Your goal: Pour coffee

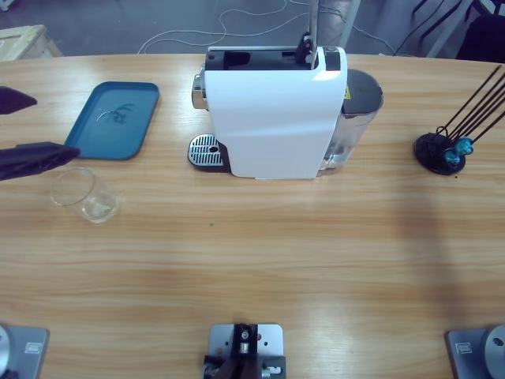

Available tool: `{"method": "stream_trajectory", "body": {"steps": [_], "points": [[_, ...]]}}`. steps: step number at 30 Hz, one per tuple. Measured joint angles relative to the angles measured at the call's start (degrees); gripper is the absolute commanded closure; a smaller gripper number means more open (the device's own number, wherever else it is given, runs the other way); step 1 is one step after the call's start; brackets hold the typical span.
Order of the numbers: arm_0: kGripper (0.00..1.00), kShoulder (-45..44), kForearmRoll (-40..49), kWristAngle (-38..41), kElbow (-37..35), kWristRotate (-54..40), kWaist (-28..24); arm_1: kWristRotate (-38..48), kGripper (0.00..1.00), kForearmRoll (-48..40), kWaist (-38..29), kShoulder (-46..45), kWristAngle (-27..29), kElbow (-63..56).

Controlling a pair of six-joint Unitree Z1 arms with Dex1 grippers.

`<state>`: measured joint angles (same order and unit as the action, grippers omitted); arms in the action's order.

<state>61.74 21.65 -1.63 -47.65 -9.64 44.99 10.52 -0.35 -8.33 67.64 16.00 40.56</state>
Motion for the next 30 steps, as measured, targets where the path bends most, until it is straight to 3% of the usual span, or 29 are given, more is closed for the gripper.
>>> {"method": "stream_trajectory", "body": {"steps": [3,5,12,15,21,30], "points": [[0.009,0.0,0.0,0.0,0.4,0.0,0.0,-0.9,1.000,6.1,-0.8,-4.2,-0.7,3.2],[0.009,0.0,0.0,0.0,0.8,0.0,0.0,-3.7,1.000,8.4,-5.1,-6.1,-5.3,4.2],[0.013,-0.5,0.0,0.0,1.3,0.0,0.0,-19.9,1.000,15.4,-34.0,-1.0,-11.1,12.8],[0.013,-1.9,0.1,0.0,1.8,0.0,0.0,-25.2,1.000,19.9,-41.3,6.3,-13.7,22.9],[0.013,-6.3,0.9,0.0,3.1,0.0,0.1,-34.5,1.000,26.2,-44.9,23.3,-16.5,43.2],[0.013,-8.0,1.9,0.0,3.3,0.4,0.1,-41.5,1.000,27.1,-43.8,35.1,-13.9,53.2]]}}
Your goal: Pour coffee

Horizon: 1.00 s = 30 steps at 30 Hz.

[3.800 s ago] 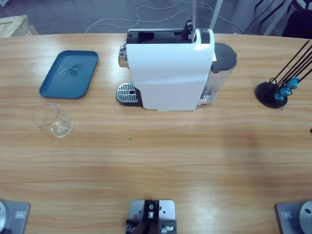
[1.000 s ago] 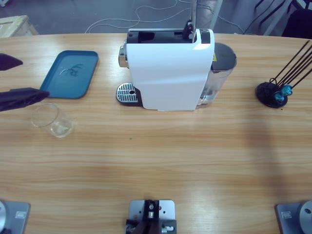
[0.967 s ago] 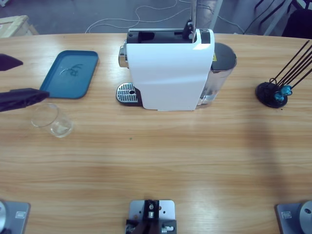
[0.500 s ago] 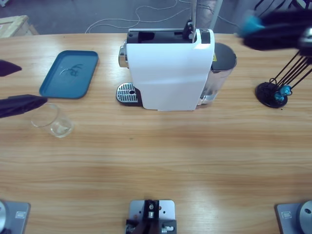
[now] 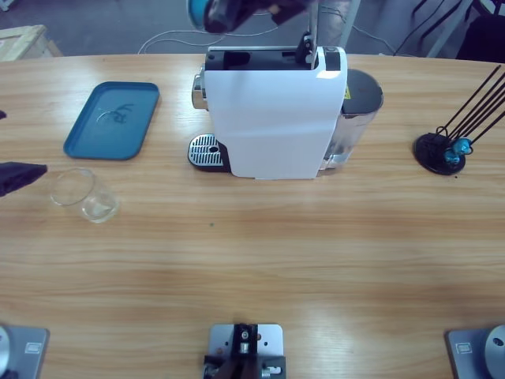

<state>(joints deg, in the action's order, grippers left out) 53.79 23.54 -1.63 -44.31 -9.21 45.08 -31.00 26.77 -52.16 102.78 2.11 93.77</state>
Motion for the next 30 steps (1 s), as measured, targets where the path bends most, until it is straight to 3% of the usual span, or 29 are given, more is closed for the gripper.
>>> {"method": "stream_trajectory", "body": {"steps": [10,30], "points": [[0.013,0.1,0.1,0.0,0.4,1.3,0.0,-1.0,1.000,0.4,3.4,5.9,0.6,2.3],[0.009,1.5,0.1,0.9,0.5,1.7,0.0,-0.9,1.000,2.2,5.4,6.0,-3.9,1.8]]}}
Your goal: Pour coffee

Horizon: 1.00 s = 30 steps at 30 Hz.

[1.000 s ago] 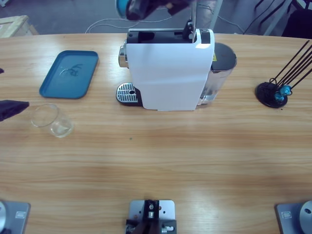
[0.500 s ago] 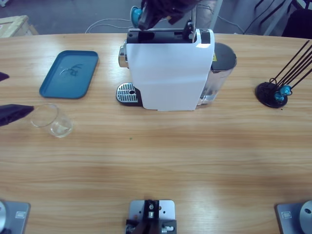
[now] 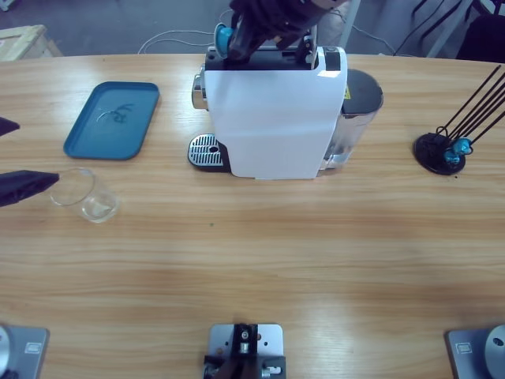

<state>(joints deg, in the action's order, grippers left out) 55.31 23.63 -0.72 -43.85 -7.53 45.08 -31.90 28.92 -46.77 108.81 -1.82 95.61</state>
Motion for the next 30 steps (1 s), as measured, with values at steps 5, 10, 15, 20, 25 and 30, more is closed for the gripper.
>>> {"method": "stream_trajectory", "body": {"steps": [5,10,15,20,25,30], "points": [[0.009,0.0,0.0,0.0,0.0,0.0,0.0,0.0,1.000,0.0,0.0,0.4,-0.7,0.0],[0.009,0.0,0.0,0.0,0.2,0.0,0.0,0.1,1.000,0.4,0.1,1.2,-0.8,-0.1],[0.009,0.0,0.0,0.0,0.2,0.0,0.0,0.2,0.171,0.9,0.1,1.2,-0.5,-0.1],[0.009,0.0,0.0,0.0,0.2,0.0,0.0,0.6,0.000,1.1,0.1,1.2,0.9,-0.1],[0.009,0.0,0.0,0.0,0.2,0.0,0.0,1.4,0.066,1.1,0.1,1.0,2.9,0.1],[0.009,0.0,0.0,0.0,0.2,0.0,0.0,8.6,1.000,1.1,-0.2,0.7,3.1,0.4]]}}
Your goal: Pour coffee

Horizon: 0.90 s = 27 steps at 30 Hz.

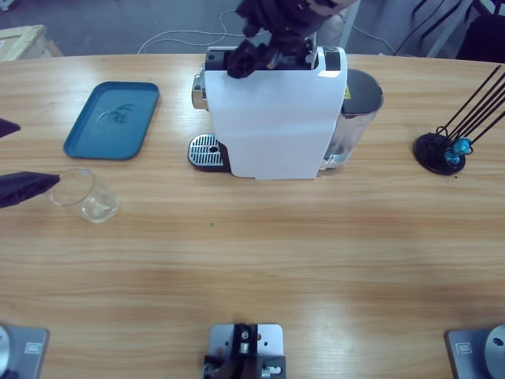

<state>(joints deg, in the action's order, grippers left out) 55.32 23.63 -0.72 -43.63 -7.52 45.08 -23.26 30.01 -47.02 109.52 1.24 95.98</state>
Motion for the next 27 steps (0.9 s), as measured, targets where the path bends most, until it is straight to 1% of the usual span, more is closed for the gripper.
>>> {"method": "stream_trajectory", "body": {"steps": [2,4,6,9,10,12,16,18,20,22,24,27], "points": [[0.009,0.0,0.0,0.0,0.0,0.0,0.0,7.7,1.000,0.0,-1.6,-0.9,0.5,0.0],[0.009,0.0,0.0,-0.3,0.0,0.0,0.0,12.6,1.000,0.1,-4.2,-2.4,2.9,0.0],[0.009,0.0,0.0,-0.8,0.0,0.0,0.0,19.5,1.000,0.1,-6.5,-4.5,5.9,-1.3],[0.009,-0.2,0.0,-1.1,-0.1,0.1,0.0,30.7,1.000,-0.2,-8.7,-9.6,9.7,-9.0],[0.009,-0.4,0.0,-1.1,-0.1,0.1,0.0,34.6,1.000,-0.5,-9.0,-11.5,10.5,-12.5],[0.009,-1.0,0.0,-1.1,-0.1,0.4,0.0,42.2,1.000,-1.6,-9.4,-16.2,13.8,-20.6],[0.009,-2.3,0.0,-1.1,-0.1,0.5,0.0,51.0,1.000,-2.7,-9.5,-25.2,22.1,-29.7],[0.009,-2.4,0.0,-1.1,-0.1,0.5,0.0,53.7,1.000,-6.3,-9.0,-27.6,26.2,-31.1],[0.009,-2.4,0.0,-1.1,-0.1,0.8,0.0,56.1,1.000,-12.6,-6.9,-28.0,29.2,-31.2],[0.009,-2.5,0.0,-1.1,-0.1,1.0,0.0,59.9,1.000,-18.3,-4.4,-26.8,30.6,-30.8],[0.009,-2.9,0.0,-1.1,-0.1,1.0,0.0,64.3,1.000,-21.9,-2.7,-24.2,30.9,-29.7],[0.009,-4.6,0.0,-1.1,-0.1,1.2,0.0,67.5,1.000,-25.5,-2.0,-19.3,29.9,-27.6]]}}
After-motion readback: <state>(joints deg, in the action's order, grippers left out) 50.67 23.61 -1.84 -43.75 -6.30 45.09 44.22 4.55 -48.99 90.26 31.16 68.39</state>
